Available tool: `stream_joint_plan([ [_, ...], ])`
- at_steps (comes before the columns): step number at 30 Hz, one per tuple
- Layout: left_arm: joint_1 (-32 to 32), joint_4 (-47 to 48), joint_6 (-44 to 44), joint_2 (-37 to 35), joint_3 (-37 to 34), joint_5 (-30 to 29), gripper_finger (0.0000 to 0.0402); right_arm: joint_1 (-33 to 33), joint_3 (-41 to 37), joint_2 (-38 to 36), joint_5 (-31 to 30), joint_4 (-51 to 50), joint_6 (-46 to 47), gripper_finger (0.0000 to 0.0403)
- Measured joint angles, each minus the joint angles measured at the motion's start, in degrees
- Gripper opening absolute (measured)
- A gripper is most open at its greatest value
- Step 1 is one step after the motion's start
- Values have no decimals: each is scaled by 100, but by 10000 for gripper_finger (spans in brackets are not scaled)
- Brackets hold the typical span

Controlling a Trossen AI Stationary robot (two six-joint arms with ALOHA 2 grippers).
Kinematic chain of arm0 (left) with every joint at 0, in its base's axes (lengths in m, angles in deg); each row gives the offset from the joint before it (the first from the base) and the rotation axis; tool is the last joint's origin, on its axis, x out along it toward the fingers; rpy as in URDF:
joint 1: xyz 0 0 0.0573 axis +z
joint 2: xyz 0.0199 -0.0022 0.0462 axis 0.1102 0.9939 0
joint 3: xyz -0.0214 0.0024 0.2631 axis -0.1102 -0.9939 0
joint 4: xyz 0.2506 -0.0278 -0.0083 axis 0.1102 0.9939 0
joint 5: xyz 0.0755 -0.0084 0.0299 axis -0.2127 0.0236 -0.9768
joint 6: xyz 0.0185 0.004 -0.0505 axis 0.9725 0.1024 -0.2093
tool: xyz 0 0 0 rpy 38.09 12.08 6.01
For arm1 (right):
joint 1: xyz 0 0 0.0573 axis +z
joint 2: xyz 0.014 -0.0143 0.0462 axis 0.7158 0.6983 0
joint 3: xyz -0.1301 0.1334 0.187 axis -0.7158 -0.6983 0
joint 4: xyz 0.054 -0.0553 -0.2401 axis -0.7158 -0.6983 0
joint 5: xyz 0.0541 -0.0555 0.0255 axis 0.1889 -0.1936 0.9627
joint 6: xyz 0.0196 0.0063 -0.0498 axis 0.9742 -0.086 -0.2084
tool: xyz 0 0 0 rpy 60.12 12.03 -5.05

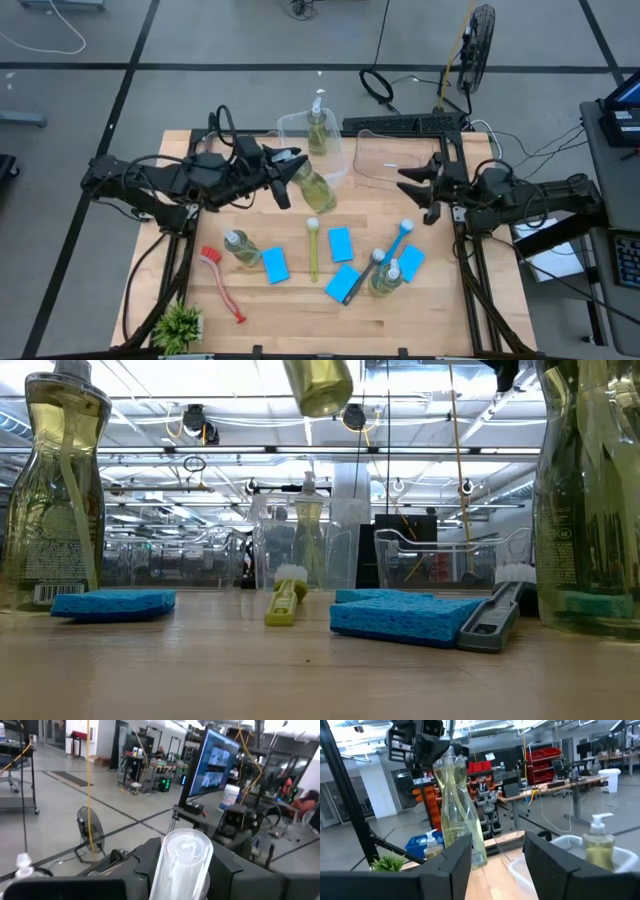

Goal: Pick & Place Kitchen Sink Supplies
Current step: Put the liquid dishwashing soap into the middle transparent bin

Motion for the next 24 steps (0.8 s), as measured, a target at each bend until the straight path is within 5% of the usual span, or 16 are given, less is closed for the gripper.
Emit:
stream_joint_plan([
  [7,142,-506,11,327,0,161,108,-2,0,917,752,1124,-545,167],
  [14,207,-872,-124,554,0,346,108,-194,240,1476,885,1374,-631,171],
  [24,280,-881,-56,621,0,393,108,-642,1555,2190,1359,165,-766,273],
])
